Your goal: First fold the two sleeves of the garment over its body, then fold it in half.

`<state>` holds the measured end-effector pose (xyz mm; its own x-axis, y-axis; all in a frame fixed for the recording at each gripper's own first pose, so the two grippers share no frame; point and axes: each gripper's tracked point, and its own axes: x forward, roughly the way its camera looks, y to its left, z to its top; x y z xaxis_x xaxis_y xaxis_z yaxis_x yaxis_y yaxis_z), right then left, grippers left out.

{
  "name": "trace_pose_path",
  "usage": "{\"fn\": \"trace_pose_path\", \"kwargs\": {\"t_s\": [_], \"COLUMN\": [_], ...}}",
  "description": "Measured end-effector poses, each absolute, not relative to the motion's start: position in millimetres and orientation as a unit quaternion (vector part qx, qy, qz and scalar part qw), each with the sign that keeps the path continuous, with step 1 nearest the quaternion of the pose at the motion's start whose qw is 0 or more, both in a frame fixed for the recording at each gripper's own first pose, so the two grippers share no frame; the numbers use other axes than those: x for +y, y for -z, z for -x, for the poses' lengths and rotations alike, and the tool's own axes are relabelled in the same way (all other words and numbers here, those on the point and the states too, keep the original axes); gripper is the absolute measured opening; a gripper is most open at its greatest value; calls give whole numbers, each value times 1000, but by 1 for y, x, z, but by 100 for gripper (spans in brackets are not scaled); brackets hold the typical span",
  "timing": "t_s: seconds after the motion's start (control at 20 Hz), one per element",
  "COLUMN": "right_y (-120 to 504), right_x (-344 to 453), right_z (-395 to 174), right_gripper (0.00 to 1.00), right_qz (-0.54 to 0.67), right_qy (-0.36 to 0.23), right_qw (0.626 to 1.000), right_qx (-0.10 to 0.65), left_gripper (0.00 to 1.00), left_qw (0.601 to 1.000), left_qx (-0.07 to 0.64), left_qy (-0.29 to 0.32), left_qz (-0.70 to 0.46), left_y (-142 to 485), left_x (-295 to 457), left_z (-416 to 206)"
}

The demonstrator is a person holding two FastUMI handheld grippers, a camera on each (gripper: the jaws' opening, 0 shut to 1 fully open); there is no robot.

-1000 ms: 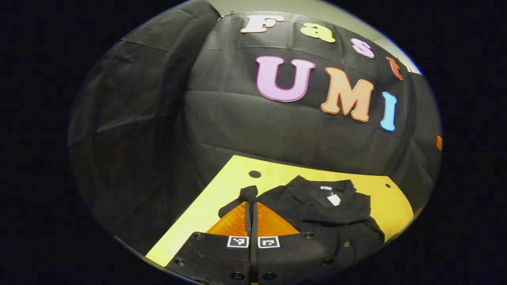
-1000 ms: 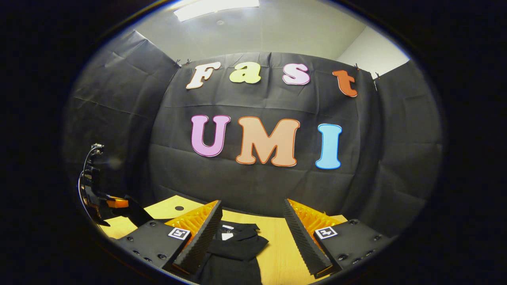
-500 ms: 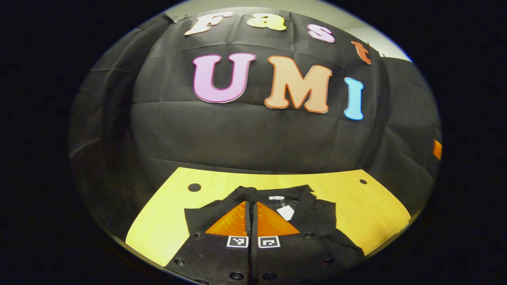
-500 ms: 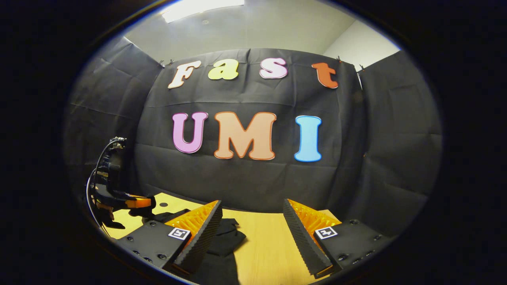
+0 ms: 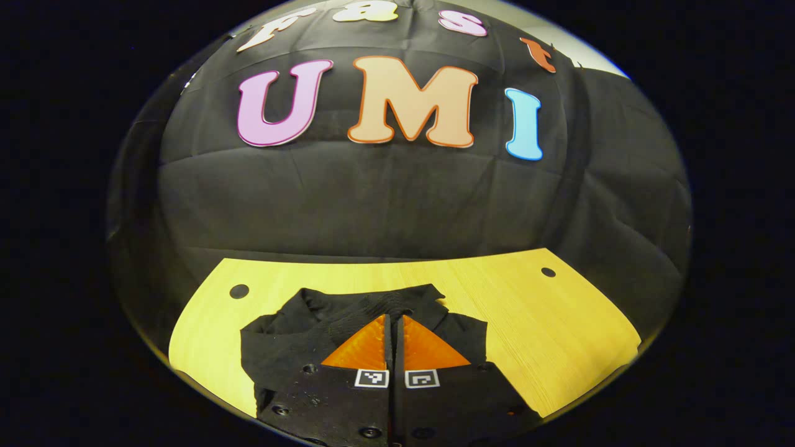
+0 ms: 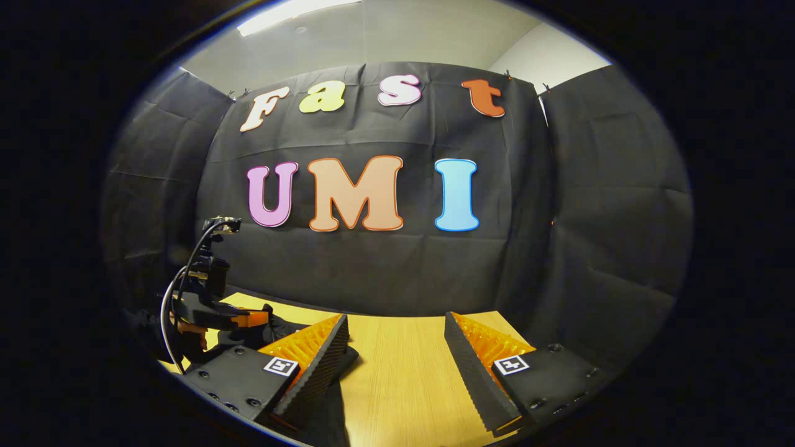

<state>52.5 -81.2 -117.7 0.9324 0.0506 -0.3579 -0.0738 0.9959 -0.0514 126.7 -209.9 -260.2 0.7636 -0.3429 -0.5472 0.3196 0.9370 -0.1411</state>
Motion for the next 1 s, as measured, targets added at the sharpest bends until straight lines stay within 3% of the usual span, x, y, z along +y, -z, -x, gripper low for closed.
{"fn": "trace_pose_path", "kwargs": {"t_s": [0.2,0.35,0.4,0.45,0.6,1.0], "right_y": [133,137,138,138,141,150], "right_x": [-88,-88,-87,-85,-72,-41], "right_z": [-57,-62,-63,-64,-68,-70], "right_gripper": [98,98,98,98,98,98], "right_qz": [22,16,15,14,9,-3], "right_qy": [-38,-41,-42,-46,-62,-139], "right_qw": [978,978,978,978,976,967], "right_qx": [202,206,206,205,206,213], "left_gripper": [0,97,89,94,96,94], "left_qw": [940,946,951,954,962,983], "left_qx": [286,243,230,221,199,161], "left_qy": [186,209,203,200,185,80], "left_qz": [16,42,32,22,27,34], "left_y": [258,226,216,212,190,140], "left_x": [-238,-254,-248,-244,-225,-126], "left_z": [-133,-133,-135,-136,-136,-101]}}
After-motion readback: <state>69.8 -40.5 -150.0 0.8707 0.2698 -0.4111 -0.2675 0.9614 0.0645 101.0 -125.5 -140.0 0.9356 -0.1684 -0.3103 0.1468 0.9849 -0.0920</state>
